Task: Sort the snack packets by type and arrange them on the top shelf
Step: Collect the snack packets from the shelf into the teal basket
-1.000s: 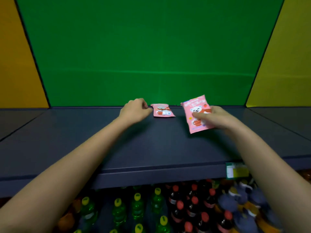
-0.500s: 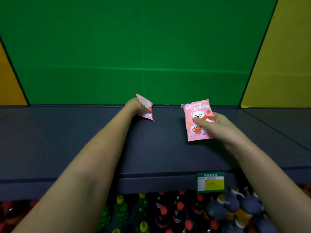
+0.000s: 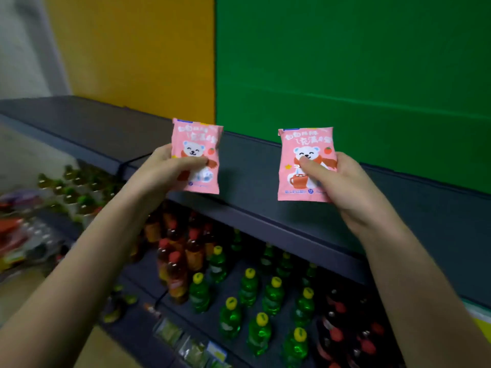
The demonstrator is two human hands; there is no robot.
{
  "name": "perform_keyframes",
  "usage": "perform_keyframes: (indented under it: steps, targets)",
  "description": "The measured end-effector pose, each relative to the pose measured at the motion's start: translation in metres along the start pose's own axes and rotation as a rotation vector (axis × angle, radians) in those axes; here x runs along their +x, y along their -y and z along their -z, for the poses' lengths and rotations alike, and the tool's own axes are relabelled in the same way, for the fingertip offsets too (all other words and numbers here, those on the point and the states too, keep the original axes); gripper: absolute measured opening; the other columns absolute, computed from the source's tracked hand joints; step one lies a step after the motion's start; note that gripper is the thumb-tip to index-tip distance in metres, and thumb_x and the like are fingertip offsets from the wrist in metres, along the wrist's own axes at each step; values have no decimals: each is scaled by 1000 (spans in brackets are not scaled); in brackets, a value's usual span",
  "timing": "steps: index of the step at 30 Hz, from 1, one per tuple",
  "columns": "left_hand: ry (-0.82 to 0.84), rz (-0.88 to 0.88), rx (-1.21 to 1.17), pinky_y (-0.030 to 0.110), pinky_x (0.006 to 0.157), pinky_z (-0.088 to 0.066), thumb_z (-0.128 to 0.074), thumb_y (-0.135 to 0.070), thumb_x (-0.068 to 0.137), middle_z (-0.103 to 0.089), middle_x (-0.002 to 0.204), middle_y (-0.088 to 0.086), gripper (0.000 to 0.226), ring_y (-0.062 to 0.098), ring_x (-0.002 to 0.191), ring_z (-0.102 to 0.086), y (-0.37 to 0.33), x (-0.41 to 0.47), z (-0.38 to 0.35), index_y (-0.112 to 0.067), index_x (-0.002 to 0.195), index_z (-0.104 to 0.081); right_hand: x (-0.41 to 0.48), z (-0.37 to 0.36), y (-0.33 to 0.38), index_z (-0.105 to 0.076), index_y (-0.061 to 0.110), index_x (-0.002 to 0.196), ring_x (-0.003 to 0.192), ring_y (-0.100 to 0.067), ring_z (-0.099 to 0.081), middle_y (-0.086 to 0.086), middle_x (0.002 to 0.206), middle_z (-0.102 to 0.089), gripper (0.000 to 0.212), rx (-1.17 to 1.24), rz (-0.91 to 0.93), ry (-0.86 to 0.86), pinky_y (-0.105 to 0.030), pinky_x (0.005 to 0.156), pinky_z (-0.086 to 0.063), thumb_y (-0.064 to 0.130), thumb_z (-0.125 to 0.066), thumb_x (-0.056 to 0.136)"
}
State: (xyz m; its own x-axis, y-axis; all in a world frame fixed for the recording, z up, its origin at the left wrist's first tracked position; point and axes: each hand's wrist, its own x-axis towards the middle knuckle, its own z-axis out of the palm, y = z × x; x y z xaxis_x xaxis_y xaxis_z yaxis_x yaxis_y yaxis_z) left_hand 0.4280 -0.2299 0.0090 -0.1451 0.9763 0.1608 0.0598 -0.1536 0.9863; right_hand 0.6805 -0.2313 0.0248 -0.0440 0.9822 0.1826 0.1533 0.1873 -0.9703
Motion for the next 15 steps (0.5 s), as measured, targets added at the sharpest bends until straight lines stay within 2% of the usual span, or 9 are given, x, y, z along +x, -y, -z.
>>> perform_keyframes:
  steps: [3,6,9,12,15]
  targets:
    - [-259,44,6,20,56,-55,-64,-5,81,-74,78,2,16,6,58,-68,15,-51,82,-11,96,-64,2,-82,-3,-59,7,110,85,-15,-70,-4,99,-72,32,67,11,160,-33,84,-55,26,-64,85]
    - [-487,78,-4,16,42,-48,-66,-6,77,-71,63,-1,12,6,45,-62,37,-106,160,-13,87,-63,-12,-177,-10,-56,9,110,86,-15,-70,-4,100,-72,33,120,-30,348,-32,80,-56,27,-66,84]
    - [-698,145,-8,16,43,-49,-61,-2,81,-69,57,-5,11,4,45,-62,63,-162,233,-12,81,-62,-40,-277,-20,-56,11,106,82,-12,-69,-4,100,-70,28,143,-65,540,-25,72,-56,25,-65,85]
    - [-874,239,-34,16,40,-49,-56,0,85,-68,53,-6,11,5,42,-62,90,-216,305,-10,86,-61,-74,-372,-31,-54,12,107,79,-9,-67,-4,100,-69,26,170,-134,711,-15,59,-53,23,-64,86]
    - [-1037,299,-70,13,37,-45,-55,-1,84,-65,48,-6,12,4,38,-58,108,-262,371,-11,86,-60,-105,-456,-41,-54,9,111,84,-13,-68,-6,103,-69,27,190,-193,835,-15,61,-55,21,-63,87]
